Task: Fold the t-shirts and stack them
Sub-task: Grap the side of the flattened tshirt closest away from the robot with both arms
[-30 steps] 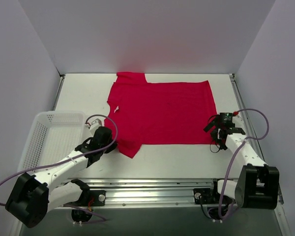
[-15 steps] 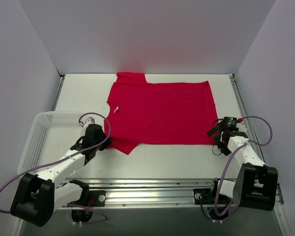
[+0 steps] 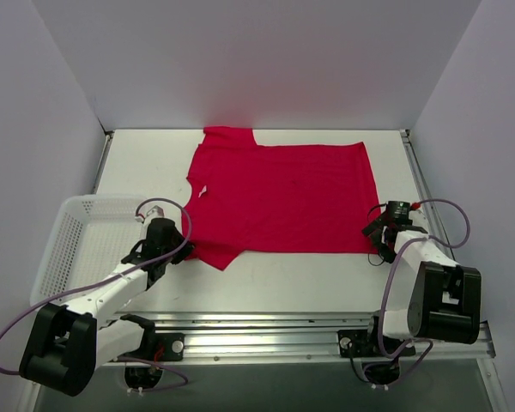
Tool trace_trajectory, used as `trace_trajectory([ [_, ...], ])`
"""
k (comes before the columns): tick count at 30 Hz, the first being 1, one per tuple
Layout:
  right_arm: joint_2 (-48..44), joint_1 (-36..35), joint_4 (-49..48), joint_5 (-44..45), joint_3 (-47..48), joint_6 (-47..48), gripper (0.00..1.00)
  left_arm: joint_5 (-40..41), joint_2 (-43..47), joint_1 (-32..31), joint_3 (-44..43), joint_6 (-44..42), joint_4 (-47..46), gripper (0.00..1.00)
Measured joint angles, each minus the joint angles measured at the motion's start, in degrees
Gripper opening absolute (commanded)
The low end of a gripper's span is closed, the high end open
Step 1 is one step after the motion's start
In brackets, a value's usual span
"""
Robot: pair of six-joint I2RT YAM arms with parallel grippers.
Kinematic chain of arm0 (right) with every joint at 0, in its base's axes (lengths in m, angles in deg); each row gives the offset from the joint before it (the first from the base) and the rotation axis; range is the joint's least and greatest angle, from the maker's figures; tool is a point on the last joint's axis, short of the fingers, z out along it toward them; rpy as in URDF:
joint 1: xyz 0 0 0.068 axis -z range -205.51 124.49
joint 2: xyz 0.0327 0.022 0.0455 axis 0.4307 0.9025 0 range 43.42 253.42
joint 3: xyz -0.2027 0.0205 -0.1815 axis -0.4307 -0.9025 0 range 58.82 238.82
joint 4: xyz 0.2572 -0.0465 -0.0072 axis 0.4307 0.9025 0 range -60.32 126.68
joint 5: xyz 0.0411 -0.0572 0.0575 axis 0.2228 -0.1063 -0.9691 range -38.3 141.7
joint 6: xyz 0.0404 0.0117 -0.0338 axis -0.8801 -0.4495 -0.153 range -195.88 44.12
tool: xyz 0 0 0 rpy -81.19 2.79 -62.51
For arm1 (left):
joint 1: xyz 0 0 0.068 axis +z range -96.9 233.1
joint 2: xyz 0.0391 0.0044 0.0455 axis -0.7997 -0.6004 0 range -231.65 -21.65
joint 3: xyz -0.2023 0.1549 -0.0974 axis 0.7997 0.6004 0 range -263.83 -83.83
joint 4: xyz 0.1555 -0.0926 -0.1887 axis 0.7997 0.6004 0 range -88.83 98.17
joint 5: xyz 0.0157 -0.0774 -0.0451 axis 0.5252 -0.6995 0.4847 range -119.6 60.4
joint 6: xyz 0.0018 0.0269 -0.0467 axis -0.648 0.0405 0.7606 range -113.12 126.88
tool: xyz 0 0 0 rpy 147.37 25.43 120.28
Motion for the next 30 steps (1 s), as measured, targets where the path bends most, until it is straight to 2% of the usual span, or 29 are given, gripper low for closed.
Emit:
trace_trajectory([
  [1,0.11,0.00,-0.42,0.02,0.00,0.04,0.58,-0.04,0.00,0.02,0.02,-0.02,-0.02,0.02],
  [3,0.37,0.20,-0.90,0.04,-0.04,0.09,0.50,-0.13,-0.07,0.13,0.02,-0.11,-0.09,0.02],
  [4,0.39,0.35,-0.92,-0.02,-0.07,0.13,0.42,-0.17,-0.15,0.22,0.02,-0.15,-0.11,0.02],
  [6,0.39,0.63,-0.83,-0.04,-0.17,0.22,0.33,-0.22,-0.33,0.31,0.02,-0.17,-0.17,0.02],
  [7,0.39,0.76,-0.76,-0.02,-0.20,0.20,0.25,-0.24,-0.44,0.31,0.02,-0.17,-0.22,0.02],
  [12,0.39,1.18,-0.72,-0.07,-0.26,0.52,0.08,-0.26,-0.52,0.44,0.02,-0.42,-0.26,0.02],
  [13,0.39,1.29,-0.72,-0.09,-0.26,0.52,0.00,-0.26,-0.52,0.50,0.02,-0.48,-0.26,0.02],
  [20,-0.72,2.14,-0.04,-0.02,-0.26,0.63,0.00,-0.22,0.11,0.63,-0.02,-0.81,0.70,0.02],
  [30,-8.61,3.63,1.92,0.59,-0.26,0.63,0.00,2.23,7.15,0.87,-5.20,-1.60,10.01,0.02],
])
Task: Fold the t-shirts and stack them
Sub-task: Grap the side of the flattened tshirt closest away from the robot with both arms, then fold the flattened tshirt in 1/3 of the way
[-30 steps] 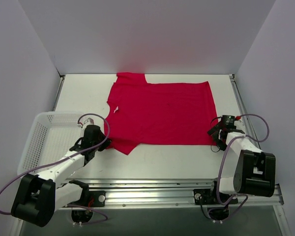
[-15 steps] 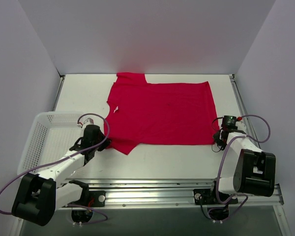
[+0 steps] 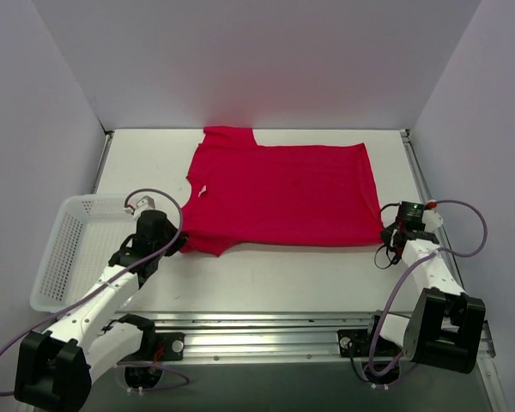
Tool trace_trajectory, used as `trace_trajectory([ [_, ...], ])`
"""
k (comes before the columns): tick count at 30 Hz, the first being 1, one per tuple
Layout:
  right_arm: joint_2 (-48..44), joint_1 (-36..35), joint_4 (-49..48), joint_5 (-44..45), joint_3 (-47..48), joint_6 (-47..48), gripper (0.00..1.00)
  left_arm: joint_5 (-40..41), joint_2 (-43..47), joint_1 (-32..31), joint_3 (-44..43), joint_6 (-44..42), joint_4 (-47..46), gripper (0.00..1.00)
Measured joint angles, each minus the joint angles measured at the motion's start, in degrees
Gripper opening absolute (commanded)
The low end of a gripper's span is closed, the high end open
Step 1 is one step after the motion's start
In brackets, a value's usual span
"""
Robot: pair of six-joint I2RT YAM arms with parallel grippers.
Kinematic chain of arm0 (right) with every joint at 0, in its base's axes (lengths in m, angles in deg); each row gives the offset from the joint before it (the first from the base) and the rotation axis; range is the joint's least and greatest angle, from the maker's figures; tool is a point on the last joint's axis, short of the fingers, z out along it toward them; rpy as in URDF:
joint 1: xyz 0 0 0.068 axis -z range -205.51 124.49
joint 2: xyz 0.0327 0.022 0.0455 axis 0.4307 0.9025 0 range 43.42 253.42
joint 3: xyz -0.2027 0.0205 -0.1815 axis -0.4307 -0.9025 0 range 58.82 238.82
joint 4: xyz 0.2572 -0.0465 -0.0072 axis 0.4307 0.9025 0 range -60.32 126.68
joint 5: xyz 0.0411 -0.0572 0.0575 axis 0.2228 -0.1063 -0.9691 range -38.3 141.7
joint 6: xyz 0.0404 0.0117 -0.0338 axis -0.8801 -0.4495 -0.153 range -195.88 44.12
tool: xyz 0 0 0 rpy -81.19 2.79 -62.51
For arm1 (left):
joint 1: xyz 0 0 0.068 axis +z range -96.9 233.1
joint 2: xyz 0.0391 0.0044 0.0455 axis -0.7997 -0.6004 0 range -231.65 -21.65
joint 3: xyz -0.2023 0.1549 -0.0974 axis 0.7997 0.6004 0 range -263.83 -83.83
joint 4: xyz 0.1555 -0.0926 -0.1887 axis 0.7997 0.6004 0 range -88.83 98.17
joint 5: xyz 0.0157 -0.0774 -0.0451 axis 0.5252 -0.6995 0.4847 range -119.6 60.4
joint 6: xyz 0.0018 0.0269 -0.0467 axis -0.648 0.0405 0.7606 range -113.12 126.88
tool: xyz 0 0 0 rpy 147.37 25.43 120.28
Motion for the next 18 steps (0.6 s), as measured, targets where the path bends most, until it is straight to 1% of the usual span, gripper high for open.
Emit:
trace_trajectory([
  [6,-2.05,0.87,0.68,-1.03,0.20,0.15,0.00,0.22,1.05,0.13,-5.35,-0.44,3.10,0.02],
  [10,-2.05,0.92,1.03,-1.60,0.94,0.24,0.00,-0.11,-0.33,0.13,-8.63,-0.52,4.24,0.02],
  [14,-1.03,0.92,0.66,-2.40,2.16,0.17,0.00,-0.83,-5.07,0.55,-12.96,-0.81,4.35,0.02],
  [18,2.80,0.92,-0.50,-2.97,4.44,-0.24,0.00,-3.15,-13.20,1.42,-18.03,-0.96,3.26,0.02],
])
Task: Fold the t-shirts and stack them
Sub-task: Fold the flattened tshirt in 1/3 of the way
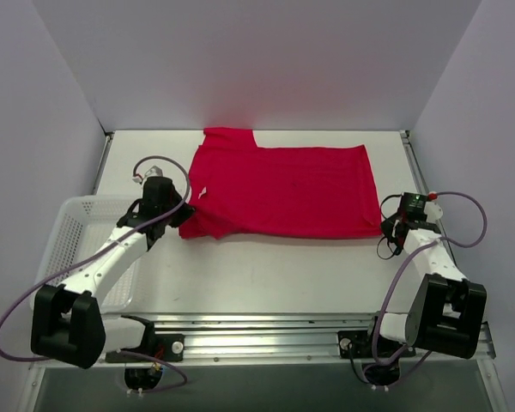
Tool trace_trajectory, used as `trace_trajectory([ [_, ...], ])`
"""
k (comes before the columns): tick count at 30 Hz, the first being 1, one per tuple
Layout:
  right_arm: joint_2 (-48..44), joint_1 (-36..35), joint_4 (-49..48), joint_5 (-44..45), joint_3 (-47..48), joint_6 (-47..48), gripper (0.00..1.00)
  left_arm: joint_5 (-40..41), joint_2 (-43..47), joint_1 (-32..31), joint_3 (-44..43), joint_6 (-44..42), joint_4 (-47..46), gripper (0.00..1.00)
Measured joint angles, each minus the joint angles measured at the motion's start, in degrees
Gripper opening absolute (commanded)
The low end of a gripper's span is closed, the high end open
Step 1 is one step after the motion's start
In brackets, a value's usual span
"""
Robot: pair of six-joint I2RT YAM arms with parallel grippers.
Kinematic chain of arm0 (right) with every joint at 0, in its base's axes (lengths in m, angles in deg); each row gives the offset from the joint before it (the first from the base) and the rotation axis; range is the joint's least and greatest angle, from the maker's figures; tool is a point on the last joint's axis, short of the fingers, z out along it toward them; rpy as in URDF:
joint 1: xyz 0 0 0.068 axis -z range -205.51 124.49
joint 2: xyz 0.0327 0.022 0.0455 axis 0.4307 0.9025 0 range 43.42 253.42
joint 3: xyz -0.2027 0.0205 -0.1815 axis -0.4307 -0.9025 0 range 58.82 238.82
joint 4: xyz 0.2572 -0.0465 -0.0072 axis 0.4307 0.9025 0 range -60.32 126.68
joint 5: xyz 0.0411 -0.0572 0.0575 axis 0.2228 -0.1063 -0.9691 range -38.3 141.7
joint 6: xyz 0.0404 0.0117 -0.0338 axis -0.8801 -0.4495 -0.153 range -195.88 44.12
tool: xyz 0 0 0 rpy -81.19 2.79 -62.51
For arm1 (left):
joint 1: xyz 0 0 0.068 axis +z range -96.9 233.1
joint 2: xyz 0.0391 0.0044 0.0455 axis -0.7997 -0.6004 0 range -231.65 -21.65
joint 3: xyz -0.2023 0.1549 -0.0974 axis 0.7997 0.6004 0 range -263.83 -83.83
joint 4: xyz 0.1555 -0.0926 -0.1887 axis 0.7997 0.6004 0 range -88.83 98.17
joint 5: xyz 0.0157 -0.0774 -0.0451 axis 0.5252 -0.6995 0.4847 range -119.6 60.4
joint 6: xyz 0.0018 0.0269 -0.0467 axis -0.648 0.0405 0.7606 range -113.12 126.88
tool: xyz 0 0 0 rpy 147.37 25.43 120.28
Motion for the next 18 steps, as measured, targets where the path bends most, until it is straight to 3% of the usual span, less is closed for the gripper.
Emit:
trace_trajectory([
  [18,14.38,0.00,-1.33,1.53,12.83,-5.07,0.00,-16.98,-32.94,5.68,-24.87,-3.28,-3.19,0.02],
])
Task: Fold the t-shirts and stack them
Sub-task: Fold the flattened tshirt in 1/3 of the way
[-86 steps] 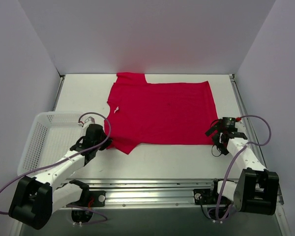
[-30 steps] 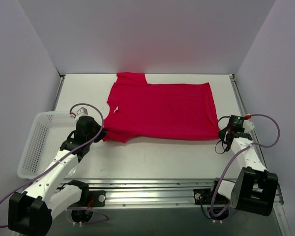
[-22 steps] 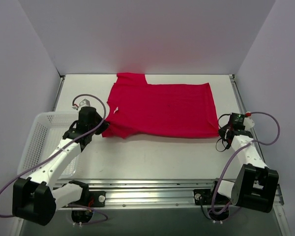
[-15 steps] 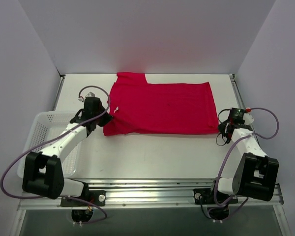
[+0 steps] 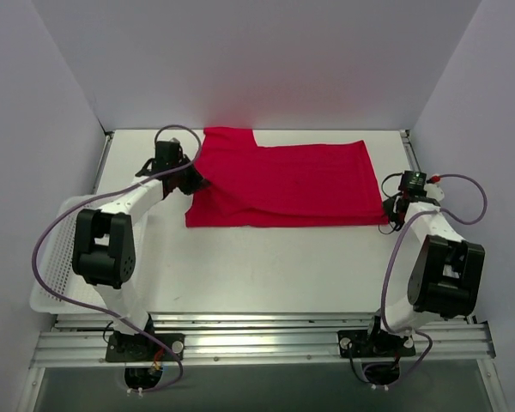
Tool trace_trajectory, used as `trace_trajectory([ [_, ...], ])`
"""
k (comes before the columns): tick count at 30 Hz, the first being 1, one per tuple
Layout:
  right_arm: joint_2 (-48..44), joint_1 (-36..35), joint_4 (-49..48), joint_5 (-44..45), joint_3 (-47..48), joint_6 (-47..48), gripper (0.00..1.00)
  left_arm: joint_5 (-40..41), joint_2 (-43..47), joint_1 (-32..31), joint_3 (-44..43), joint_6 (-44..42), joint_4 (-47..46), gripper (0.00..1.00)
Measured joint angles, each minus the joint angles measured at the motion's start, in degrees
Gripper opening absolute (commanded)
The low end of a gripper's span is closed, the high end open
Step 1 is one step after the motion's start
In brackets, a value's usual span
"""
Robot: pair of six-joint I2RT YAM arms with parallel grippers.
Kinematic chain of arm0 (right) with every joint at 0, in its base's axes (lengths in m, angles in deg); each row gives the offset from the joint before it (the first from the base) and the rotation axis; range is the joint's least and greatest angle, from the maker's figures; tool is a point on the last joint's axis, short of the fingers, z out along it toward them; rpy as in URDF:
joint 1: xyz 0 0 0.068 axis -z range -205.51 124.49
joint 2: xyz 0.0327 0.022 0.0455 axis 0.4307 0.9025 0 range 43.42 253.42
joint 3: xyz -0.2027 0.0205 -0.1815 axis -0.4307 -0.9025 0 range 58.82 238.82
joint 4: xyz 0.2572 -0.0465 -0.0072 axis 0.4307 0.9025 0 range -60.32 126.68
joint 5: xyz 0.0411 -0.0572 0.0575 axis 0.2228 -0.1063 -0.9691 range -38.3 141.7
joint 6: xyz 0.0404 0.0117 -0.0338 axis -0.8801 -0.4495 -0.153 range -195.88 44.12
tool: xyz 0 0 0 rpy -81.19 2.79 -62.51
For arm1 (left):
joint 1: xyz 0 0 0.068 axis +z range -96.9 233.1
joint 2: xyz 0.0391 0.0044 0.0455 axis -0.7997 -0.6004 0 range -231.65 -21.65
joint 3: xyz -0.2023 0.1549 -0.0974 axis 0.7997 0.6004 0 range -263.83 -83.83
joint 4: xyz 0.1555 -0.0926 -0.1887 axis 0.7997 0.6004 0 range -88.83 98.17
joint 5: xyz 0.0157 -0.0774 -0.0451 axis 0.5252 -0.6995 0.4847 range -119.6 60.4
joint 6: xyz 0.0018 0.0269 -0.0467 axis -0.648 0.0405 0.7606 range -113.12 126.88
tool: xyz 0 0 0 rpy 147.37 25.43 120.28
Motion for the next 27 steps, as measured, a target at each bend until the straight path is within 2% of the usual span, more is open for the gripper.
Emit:
trace_trajectory([
  [11,15.10,-2.05,-0.46,1.25,11.06,-3.06,0.00,-5.38,-9.09,3.04,-16.28,-3.34,5.16,0.02],
  [20,20.50,-6.82,0.50,3.23,17.38,-4.26,0.00,-6.95,-14.84,5.55,-17.05,-4.31,7.21,0.02],
  [27,20.98,-8.90,1.20,6.05,21.18,-4.85,0.00,-8.04,-16.11,6.54,-17.31,-4.55,7.28,0.02],
])
